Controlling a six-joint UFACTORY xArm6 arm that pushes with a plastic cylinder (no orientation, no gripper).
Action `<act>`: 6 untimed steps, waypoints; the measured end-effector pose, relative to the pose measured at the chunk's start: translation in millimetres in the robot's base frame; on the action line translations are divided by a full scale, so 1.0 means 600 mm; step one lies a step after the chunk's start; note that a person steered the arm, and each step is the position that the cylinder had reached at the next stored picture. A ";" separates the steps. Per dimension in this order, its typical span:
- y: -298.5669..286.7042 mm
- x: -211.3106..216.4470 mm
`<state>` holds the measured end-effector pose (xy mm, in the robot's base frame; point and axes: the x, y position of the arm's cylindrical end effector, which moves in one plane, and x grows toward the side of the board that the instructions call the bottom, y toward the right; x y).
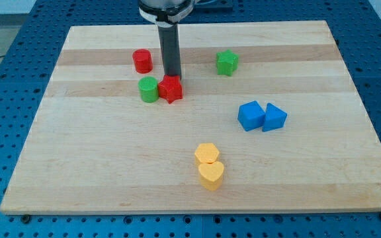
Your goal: Slightly push the green star downwards of the board
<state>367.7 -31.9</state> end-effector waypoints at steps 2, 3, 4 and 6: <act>0.008 0.089; -0.058 0.004; -0.068 -0.103; 0.121 -0.138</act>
